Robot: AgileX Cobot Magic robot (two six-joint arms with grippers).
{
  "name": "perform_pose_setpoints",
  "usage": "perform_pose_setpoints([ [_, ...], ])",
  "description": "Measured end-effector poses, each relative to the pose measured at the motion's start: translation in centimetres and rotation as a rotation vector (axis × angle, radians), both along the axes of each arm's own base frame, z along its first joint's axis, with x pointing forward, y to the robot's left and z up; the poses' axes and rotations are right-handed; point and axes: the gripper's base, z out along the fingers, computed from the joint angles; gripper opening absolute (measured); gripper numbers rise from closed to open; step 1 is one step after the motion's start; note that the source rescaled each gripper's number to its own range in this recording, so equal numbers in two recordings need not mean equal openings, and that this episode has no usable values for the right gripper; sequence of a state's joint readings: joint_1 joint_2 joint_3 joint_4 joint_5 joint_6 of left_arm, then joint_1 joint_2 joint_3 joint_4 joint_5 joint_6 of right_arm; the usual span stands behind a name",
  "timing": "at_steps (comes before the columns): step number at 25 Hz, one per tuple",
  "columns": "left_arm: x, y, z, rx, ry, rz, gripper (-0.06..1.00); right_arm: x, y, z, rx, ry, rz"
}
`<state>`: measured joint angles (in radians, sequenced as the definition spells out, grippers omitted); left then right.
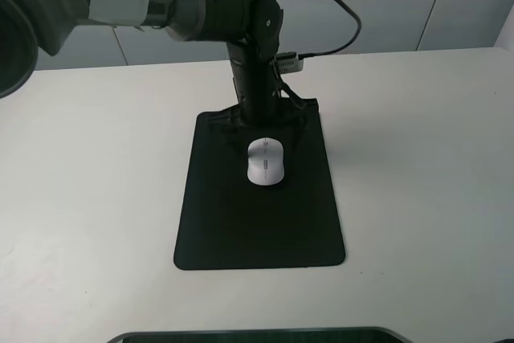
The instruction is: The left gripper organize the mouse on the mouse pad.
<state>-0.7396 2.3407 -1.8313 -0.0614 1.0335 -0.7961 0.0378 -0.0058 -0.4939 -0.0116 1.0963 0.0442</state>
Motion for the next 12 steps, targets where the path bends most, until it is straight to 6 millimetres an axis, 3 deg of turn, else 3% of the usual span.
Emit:
perform_pose_setpoints([
  [7,0.3,-0.4,2.7,0.02,0.02,-0.052,0.98,0.0,0.0,0.0,0.0,0.0,0.0],
  [12,0.5,-0.4,3.5,0.031,0.007,-0.131,0.98,0.0,0.0,0.0,0.0,0.0,0.0],
])
